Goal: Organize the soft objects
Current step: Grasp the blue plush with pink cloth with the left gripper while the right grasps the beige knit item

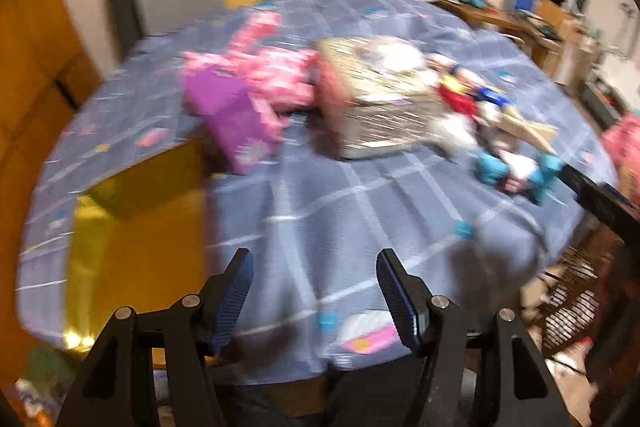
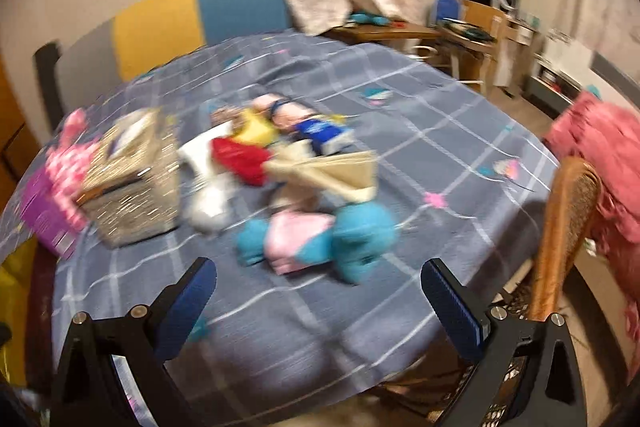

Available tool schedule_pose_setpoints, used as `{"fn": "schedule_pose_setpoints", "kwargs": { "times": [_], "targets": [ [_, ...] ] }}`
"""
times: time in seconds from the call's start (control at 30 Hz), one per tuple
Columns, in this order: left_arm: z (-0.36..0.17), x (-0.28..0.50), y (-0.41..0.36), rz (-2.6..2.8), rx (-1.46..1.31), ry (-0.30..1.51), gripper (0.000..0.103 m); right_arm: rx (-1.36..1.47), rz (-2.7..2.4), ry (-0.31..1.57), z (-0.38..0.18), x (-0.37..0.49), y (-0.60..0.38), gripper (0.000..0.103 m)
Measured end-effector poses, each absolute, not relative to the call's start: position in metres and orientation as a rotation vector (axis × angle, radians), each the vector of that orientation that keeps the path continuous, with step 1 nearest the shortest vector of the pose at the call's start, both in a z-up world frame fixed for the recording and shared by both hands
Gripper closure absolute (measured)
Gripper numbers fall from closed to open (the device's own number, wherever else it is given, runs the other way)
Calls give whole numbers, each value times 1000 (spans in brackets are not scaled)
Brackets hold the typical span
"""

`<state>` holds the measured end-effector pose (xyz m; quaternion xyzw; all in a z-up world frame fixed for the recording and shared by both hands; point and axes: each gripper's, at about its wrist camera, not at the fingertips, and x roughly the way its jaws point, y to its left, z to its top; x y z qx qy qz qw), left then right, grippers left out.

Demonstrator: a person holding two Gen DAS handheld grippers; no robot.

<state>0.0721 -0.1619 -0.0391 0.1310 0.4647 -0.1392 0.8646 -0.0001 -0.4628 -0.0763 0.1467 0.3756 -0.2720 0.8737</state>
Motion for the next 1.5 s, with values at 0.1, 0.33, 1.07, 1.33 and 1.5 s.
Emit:
{"fn": "schedule_pose_setpoints", "kwargs": {
  "times": [0.1, 0.33, 1.07, 1.33, 1.5],
  "targets": [
    [-51, 72, -177, -449, 233, 1017, 38, 346, -568, 789, -88, -2, -486, 0],
    [-79, 67, -217, -601, 262, 1104, 38, 431, -523, 891, -108, 20, -526, 0],
    [-101, 80, -292, -751, 221, 1170, 40, 488, -163, 915, -134, 101, -611, 73],
    [-101, 91, -354, -894, 221, 1095, 38, 693, -183, 763, -126, 80, -638, 88],
    [-104, 92, -415, -954, 469, 957, 37, 652, -230, 722, -117, 80, -640, 88]
  ]
}}
